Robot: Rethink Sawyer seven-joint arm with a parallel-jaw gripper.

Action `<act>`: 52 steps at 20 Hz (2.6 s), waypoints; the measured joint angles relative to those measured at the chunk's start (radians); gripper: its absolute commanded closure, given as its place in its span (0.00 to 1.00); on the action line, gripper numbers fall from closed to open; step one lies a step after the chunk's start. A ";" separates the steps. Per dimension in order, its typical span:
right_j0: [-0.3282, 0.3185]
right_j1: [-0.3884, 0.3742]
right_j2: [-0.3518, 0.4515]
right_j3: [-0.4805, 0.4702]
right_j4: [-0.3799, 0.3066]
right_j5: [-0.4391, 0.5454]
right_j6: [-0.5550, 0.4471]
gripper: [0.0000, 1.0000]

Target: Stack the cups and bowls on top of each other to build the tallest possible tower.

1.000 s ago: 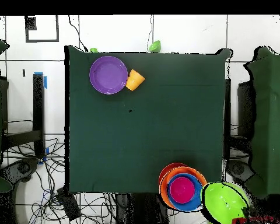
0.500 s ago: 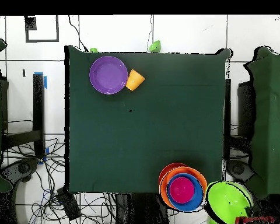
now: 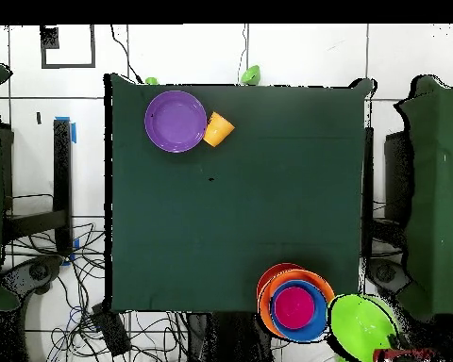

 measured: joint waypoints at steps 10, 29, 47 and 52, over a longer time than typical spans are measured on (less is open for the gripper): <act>-0.008 0.052 -0.012 0.063 0.018 -0.102 0.000 1.00; -0.092 0.148 0.025 0.173 0.031 -0.273 0.000 1.00; 0.128 0.147 -0.054 0.161 -0.081 -0.272 0.036 1.00; 0.178 0.147 -0.079 0.147 -0.101 -0.272 0.086 1.00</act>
